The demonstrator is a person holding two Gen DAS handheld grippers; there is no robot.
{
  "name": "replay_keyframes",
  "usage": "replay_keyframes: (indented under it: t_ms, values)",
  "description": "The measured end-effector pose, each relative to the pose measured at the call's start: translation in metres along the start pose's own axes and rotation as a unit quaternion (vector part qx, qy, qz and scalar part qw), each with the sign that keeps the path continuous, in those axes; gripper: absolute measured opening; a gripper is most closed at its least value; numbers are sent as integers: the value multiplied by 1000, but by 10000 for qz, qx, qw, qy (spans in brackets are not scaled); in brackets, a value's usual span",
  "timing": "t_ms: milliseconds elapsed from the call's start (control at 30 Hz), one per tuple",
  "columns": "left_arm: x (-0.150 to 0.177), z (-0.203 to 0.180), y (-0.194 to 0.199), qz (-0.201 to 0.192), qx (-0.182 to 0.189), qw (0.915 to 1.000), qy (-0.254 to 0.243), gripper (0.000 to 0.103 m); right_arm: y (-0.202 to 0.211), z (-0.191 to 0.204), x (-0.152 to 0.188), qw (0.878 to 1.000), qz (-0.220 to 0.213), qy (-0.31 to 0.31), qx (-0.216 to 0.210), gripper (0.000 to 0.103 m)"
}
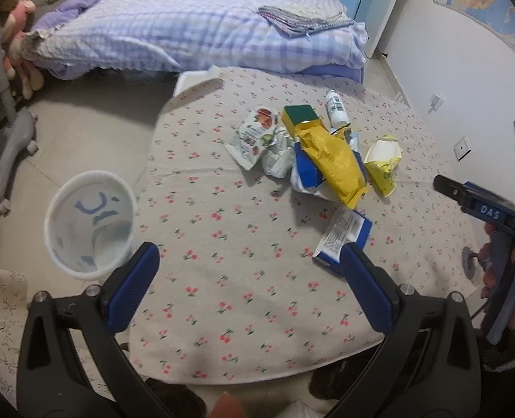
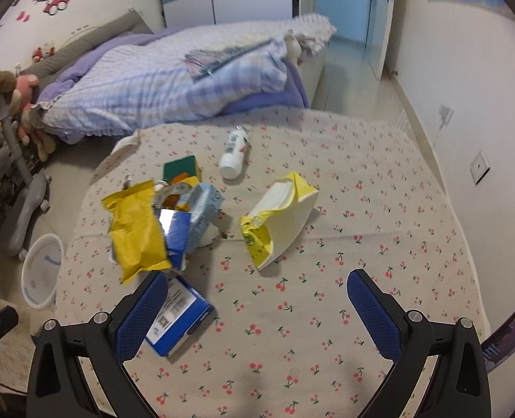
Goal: Collect trash
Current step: 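Grasp the yellow plastic bag with the left tool while the right tool grasps the yellow-white snack bag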
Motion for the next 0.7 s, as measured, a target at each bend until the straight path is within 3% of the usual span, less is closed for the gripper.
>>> replay_keyframes:
  t_ms: [200, 300, 433, 533, 700]
  values:
    - [-24, -22, -37, 91, 508, 9986, 98, 94, -44, -28, -10, 9982, 449, -384, -25, 103]
    - [-37, -33, -59, 246, 713, 9970, 154, 79, -66, -45, -7, 9946, 725, -721, -151, 103]
    - [-56, -45, -79, 246, 816, 9963, 128, 78, -84, -60, -13, 9904, 808, -1090, -248, 103]
    - [-67, -47, -96, 326, 1056, 9930, 418, 75, -94, -64, -17, 9862, 829, -1371, -417, 103]
    - [-77, -51, -118, 438, 1274, 9879, 775, 56, -113, -59, -20, 9803, 964, -1562, -733, 103]
Point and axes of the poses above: each gripper's, at about its wrist camera, not at the fingertips, and y roughly against the way its jaws point, z to its left, x to its underside, the point moved 7 cm from there along -y, roughly the way its jaws point, and after that the axes turned 4 degrees about -x, right-handed, at the moved point
